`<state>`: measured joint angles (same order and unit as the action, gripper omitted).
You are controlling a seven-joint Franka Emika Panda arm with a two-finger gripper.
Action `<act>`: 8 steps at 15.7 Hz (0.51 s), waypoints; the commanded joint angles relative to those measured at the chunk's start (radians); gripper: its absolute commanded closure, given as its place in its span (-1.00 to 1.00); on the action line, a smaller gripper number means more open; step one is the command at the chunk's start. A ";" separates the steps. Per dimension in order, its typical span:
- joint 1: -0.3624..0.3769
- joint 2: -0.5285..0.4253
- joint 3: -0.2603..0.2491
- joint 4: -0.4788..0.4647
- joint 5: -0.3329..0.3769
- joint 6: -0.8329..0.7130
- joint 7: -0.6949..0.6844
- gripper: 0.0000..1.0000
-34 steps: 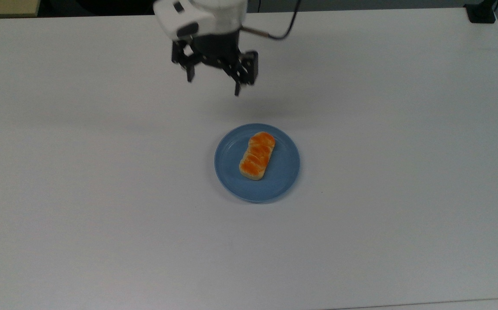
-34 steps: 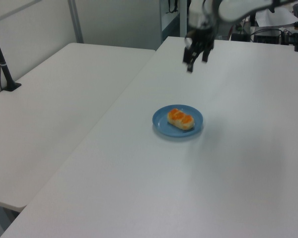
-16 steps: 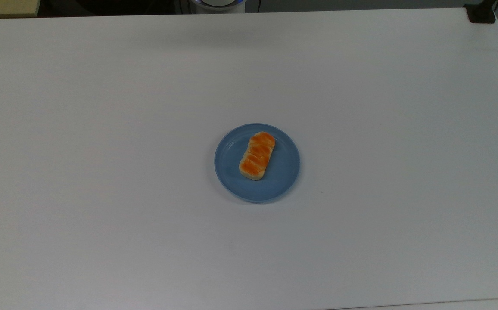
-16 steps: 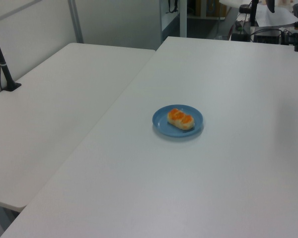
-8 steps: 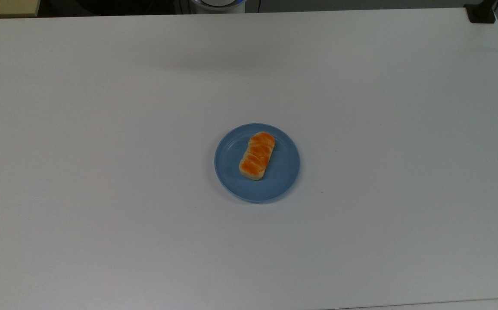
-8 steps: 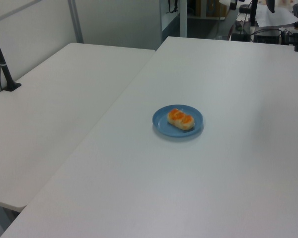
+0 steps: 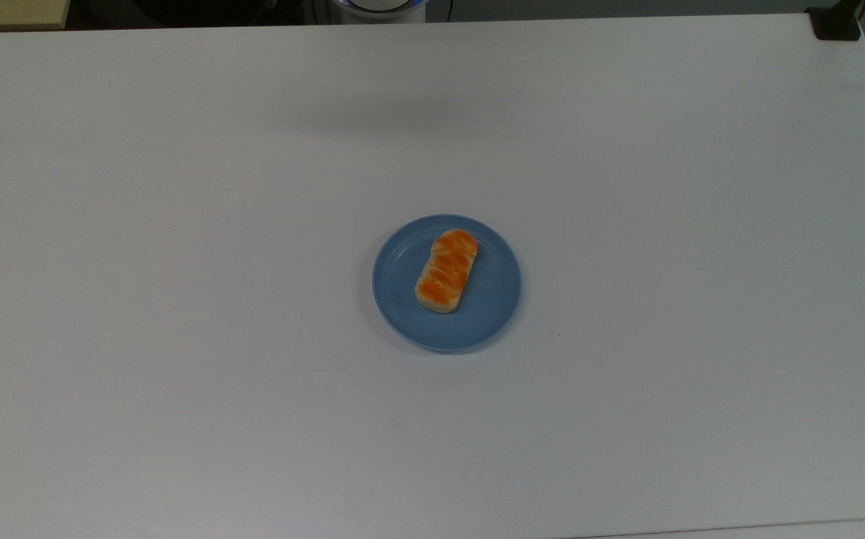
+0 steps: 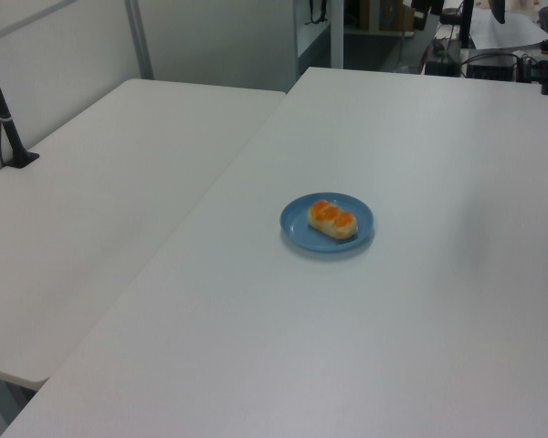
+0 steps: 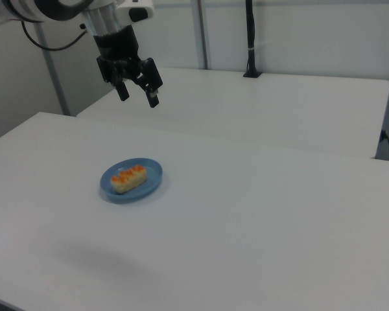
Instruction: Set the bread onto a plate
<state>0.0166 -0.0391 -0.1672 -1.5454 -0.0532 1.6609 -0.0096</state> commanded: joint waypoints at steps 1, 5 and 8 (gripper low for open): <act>0.003 -0.018 -0.011 0.005 0.013 -0.043 -0.050 -1.00; -0.007 -0.018 -0.018 0.007 0.022 -0.032 -0.056 -1.00; -0.006 -0.016 -0.020 0.008 0.023 -0.030 -0.046 -1.00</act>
<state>0.0097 -0.0427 -0.1782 -1.5344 -0.0524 1.6417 -0.0356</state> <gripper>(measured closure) 0.000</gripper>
